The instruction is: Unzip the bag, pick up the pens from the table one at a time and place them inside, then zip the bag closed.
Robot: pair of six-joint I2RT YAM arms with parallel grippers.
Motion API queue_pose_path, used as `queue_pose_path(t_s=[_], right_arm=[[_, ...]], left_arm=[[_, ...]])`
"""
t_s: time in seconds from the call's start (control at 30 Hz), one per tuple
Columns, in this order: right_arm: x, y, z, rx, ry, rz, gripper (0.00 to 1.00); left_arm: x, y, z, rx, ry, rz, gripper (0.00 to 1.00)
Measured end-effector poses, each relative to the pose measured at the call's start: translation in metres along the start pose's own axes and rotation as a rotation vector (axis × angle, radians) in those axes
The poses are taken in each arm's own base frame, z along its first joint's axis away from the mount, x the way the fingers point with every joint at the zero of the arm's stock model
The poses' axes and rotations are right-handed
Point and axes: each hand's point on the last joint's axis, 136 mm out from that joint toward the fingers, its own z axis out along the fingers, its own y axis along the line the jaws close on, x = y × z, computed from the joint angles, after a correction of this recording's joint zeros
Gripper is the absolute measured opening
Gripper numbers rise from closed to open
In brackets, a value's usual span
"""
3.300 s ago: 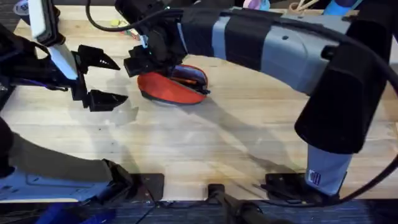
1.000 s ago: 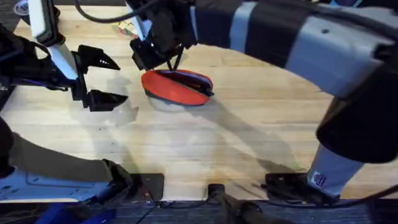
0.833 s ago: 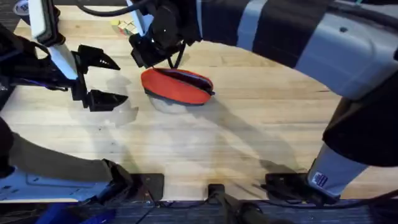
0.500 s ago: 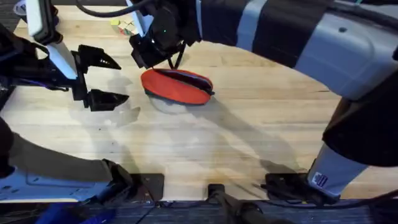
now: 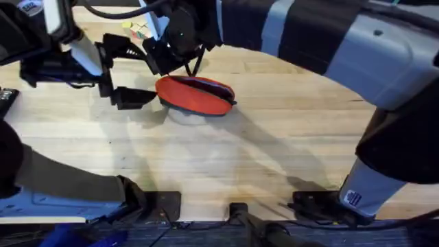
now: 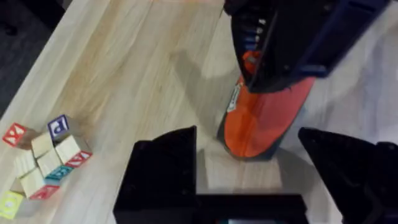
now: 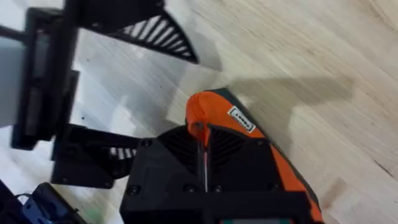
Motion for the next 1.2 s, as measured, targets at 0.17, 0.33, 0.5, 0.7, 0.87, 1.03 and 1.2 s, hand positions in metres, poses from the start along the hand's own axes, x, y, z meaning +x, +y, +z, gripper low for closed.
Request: queue_pose_path(t_s=[0.17, 0.33, 0.5, 0.7, 0.87, 1.03, 1.2], right_arm=[[0.0, 0.0, 0.0, 0.0, 0.0, 0.0, 0.031], [0.0, 0.0, 0.0, 0.0, -0.001, 0.0, 0.03], [0.0, 0.0, 0.0, 0.0, -0.001, 0.0, 0.03], [0.0, 0.0, 0.0, 0.0, -0.001, 0.0, 0.03], [0.0, 0.0, 0.0, 0.0, -0.001, 0.0, 0.03], [0.0, 0.0, 0.0, 0.0, -0.001, 0.0, 0.03], [0.0, 0.0, 0.0, 0.0, -0.002, 0.0, 0.03]], left_arm=[[-0.01, 0.003, 0.024, 0.041, 0.021, -0.044, 0.994], [-0.011, -0.005, 0.035, 0.085, 0.062, -0.055, 0.994], [0.001, -0.008, 0.043, 0.12, 0.088, -0.099, 0.994], [0.02, -0.013, 0.059, 0.175, 0.058, -0.2, 0.994], [0.018, -0.011, 0.062, 0.173, 0.02, -0.21, 0.994], [0.013, -0.01, 0.062, 0.169, -0.006, -0.213, 0.991], [0.012, -0.01, 0.062, 0.169, -0.011, -0.213, 0.966]])
